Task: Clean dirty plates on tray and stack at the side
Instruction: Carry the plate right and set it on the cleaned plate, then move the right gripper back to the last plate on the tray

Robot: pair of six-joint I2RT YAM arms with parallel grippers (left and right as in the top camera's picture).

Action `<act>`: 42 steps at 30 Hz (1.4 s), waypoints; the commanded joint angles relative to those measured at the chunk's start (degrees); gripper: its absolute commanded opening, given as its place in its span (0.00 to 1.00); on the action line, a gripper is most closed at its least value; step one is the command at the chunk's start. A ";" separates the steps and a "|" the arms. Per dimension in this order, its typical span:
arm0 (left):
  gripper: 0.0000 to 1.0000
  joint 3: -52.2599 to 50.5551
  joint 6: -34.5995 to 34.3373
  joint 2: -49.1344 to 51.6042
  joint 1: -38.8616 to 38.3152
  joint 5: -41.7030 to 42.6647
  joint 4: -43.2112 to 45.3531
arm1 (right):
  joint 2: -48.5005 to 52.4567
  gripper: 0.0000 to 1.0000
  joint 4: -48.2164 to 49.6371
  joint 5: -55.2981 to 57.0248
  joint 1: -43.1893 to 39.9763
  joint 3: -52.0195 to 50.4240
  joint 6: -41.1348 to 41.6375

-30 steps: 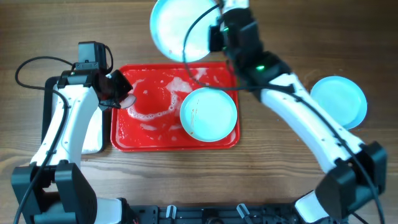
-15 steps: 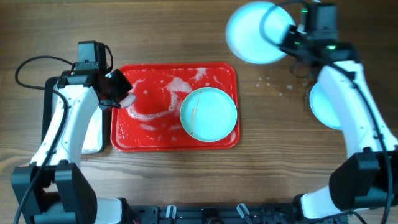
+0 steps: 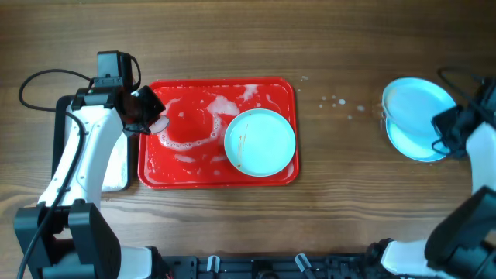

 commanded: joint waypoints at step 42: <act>0.04 0.24 -0.15 0.44 0.46 0.87 -0.52 | -19.37 0.72 12.66 -19.67 40.30 -9.20 -13.05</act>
